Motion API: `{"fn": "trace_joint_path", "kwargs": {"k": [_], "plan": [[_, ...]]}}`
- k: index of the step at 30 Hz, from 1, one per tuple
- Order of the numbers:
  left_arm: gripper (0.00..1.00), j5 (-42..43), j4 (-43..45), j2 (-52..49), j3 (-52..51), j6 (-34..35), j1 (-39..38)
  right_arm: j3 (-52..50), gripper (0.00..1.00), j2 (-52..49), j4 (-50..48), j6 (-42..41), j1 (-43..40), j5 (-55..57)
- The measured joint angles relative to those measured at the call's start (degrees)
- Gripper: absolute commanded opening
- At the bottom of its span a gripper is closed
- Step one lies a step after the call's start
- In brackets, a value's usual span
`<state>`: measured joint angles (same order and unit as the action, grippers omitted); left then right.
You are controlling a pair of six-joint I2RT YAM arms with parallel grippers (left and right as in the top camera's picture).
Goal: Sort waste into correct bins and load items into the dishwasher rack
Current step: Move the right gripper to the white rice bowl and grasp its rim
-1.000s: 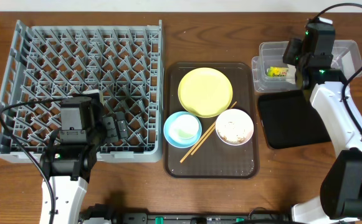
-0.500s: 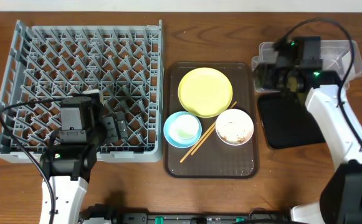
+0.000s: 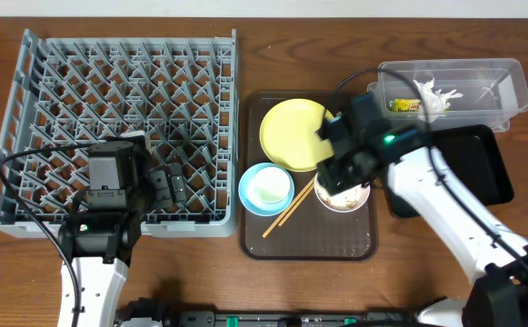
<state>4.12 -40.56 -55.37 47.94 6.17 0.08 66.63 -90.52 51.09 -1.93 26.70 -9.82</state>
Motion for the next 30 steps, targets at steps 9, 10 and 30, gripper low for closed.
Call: {"fn": "trace_joint_path", "kwargs": {"k": [9,10,30], "plan": [[0.97,0.00,0.00,0.02,0.00,0.00,0.00,-8.94,0.42,0.00,-9.57,-4.63,7.32,7.13],[0.97,0.00,0.00,0.00,0.00,0.00,0.00,-9.94,0.39,0.00,-10.56,-5.25,7.45,7.43],[0.96,0.00,-0.07,0.02,0.00,0.00,0.00,-16.37,0.21,0.00,-16.72,-10.10,8.28,9.31]]}}
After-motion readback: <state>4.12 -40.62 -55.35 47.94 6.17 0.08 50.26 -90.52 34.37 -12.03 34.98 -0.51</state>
